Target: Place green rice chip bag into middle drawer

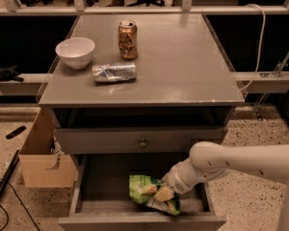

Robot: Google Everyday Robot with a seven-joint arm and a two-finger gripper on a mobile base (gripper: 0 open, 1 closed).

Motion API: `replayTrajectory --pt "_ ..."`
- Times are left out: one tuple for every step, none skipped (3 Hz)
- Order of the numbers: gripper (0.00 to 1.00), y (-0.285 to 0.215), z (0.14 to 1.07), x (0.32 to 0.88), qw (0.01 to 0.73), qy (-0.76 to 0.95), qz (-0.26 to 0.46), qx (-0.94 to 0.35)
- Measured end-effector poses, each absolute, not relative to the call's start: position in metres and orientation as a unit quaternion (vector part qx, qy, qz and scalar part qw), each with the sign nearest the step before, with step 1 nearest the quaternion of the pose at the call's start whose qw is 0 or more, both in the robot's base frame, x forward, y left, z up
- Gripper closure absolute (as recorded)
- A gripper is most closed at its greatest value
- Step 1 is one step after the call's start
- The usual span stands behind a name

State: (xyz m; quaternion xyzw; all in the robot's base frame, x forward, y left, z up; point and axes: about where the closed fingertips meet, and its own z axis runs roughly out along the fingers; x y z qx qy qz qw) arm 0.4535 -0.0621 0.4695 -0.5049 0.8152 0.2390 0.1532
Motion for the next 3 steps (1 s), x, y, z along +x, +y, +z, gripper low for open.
replayTrajectory --pt "1.00 -0.059 0.447 0.468 0.136 0.818 0.233 -0.508" --pt "1.00 -0.070 0.430 0.490 0.134 0.826 0.229 -0.498" --pt "1.00 -0.091 0.415 0.506 0.147 0.840 0.232 -0.468"
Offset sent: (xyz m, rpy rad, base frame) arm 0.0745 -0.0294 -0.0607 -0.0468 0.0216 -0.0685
